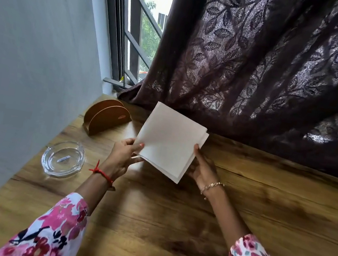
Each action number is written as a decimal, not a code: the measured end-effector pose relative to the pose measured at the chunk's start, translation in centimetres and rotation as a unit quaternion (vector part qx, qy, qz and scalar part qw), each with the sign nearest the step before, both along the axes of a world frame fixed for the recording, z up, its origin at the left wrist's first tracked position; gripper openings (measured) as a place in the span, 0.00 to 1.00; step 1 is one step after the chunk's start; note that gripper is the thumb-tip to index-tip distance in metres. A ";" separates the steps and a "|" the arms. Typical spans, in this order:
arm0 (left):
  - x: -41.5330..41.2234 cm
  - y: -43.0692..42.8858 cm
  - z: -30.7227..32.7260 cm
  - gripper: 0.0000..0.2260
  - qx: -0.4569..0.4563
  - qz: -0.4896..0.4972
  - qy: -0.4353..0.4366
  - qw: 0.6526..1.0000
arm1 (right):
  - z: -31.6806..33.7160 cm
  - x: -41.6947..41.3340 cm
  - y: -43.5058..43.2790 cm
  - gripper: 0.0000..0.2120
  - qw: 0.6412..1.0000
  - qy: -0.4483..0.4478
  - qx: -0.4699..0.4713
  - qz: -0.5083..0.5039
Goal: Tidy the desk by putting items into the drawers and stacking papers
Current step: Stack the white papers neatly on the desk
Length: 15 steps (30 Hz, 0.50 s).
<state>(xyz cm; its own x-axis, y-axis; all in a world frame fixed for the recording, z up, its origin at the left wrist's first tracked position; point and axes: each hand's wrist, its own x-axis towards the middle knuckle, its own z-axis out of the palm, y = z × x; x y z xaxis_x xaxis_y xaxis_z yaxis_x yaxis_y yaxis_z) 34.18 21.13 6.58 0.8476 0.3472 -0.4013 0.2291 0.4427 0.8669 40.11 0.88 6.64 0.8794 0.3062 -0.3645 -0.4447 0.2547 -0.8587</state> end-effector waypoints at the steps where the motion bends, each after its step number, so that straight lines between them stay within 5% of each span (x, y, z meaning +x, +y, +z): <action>1: 0.0 -0.1 -0.2 0.08 -0.008 -0.003 0.003 1.000 | -0.1 -0.4 0.3 0.05 1.000 -0.003 0.002 0.010; 8: -0.1 0.6 -0.4 0.04 0.035 -0.059 0.034 0.997 | -0.2 0.5 0.9 0.13 0.990 -0.095 -0.099 -0.027; 15: 0.2 0.5 0.4 0.16 0.005 -0.147 0.052 0.988 | 0.3 1.4 -0.5 0.12 0.992 -0.057 -0.103 0.046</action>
